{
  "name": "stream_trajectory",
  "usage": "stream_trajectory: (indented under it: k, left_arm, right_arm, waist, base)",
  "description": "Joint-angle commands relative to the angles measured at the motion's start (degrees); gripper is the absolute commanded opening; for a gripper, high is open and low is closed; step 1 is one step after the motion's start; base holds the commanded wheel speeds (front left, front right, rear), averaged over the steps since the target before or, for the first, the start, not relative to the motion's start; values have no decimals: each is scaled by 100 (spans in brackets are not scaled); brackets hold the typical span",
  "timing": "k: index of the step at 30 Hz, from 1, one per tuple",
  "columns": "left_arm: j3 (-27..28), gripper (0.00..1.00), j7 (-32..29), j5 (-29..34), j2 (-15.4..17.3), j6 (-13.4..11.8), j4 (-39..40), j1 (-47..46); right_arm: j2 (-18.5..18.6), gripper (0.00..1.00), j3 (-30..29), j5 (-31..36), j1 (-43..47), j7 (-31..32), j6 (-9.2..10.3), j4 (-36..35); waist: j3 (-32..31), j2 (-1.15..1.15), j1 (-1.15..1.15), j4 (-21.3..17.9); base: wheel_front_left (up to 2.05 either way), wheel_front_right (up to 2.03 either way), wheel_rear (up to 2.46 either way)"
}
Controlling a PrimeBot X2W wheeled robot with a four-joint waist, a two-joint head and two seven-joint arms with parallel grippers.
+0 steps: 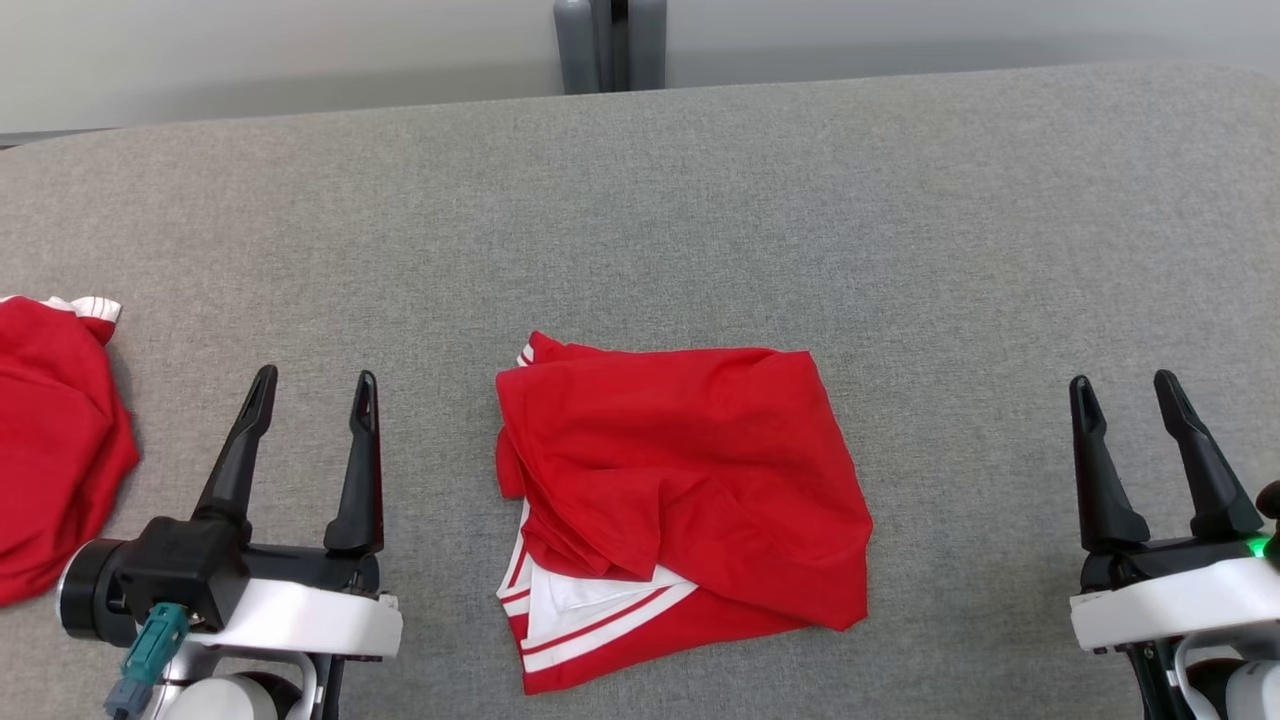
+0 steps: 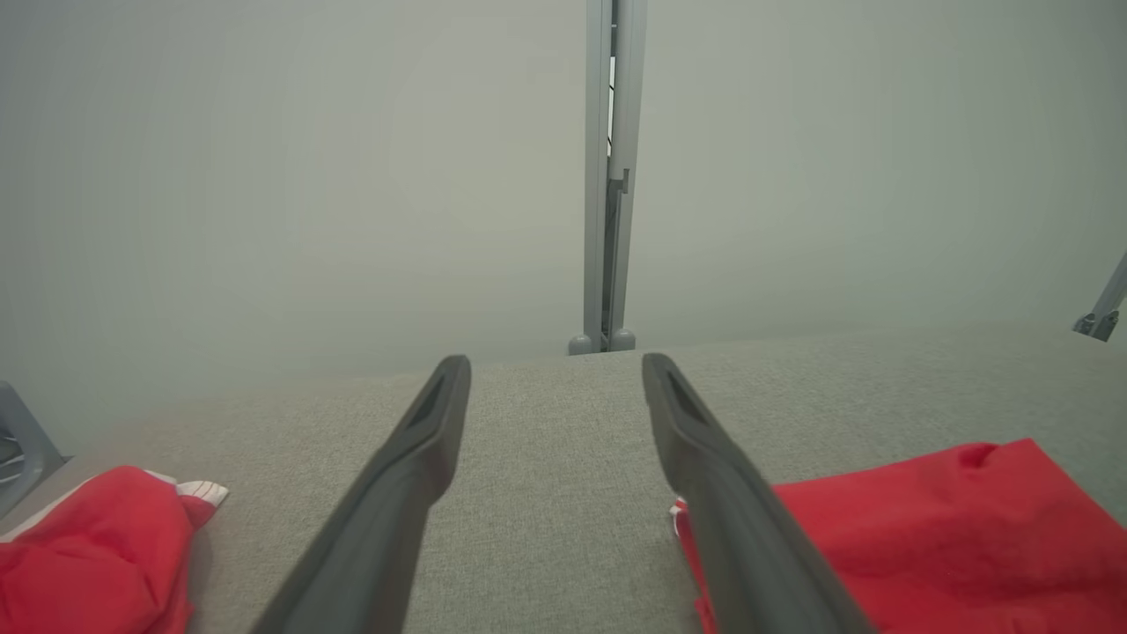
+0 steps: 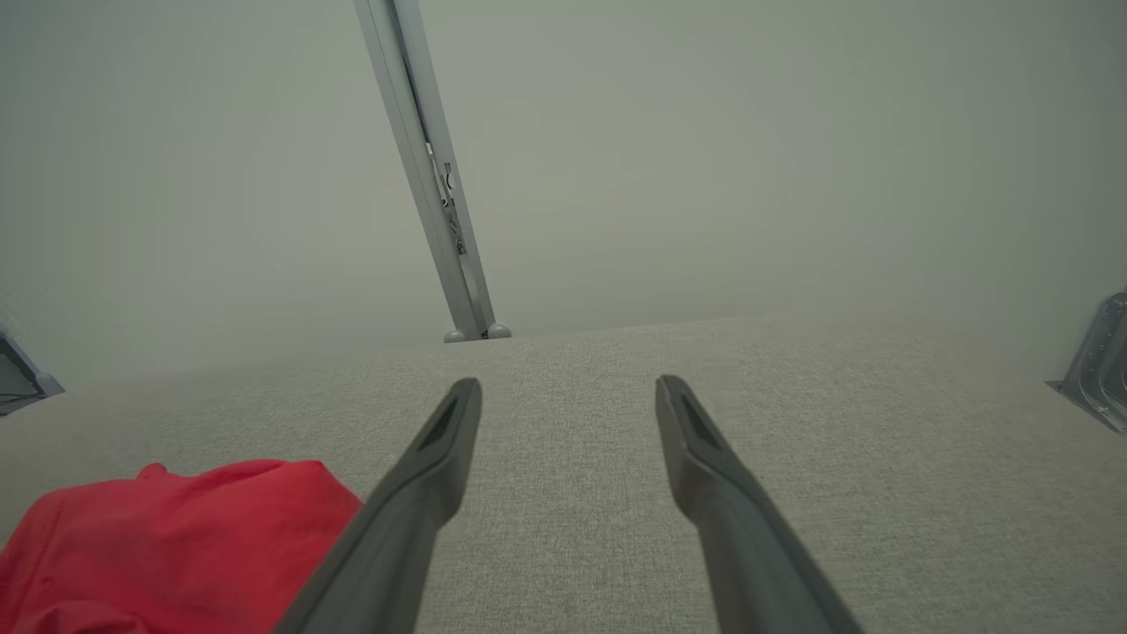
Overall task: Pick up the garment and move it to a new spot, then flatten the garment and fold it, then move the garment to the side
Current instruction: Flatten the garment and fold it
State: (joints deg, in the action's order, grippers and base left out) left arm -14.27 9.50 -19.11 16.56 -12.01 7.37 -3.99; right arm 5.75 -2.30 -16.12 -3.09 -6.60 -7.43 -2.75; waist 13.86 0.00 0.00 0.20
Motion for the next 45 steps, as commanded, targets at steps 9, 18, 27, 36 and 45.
stream_trajectory:
  k: [9, 18, 27, 36, 45]
  left_arm:
    - [-48, 100, -79, 11, 36, -67, 113, -48]
    - [-167, 100, -54, 47, -28, -18, 153, -280]
    - [-324, 100, 120, -58, -242, 50, -83, -481]
    - [-375, 100, 229, -109, -338, 93, -246, -621]
    - [-381, 100, 287, -146, -344, 120, -328, -677]
  right_arm:
    - [40, 0, 36, -55, -18, 104, -12, 2]
    - [495, 0, 1440, -302, -495, 270, -13, 188]
    - [1310, 0, 3476, -736, -1425, 453, -12, 868]
    - [1609, 0, 4321, -1230, -2012, 504, -8, 1518]
    - [1837, 0, 5482, -1885, -2414, 600, -8, 1273]
  waist:
    - [12, 0, 0, 33]
    - [212, 0, 0, 320]
    - [396, 0, 0, 742]
    - [468, 0, 0, 873]
    - [543, 0, 0, 786]
  base:
    - [0, 0, 0]
    - [0, 0, 0]
    - [0, 0, 0]
    - [0, 0, 0]
    - [0, 0, 0]
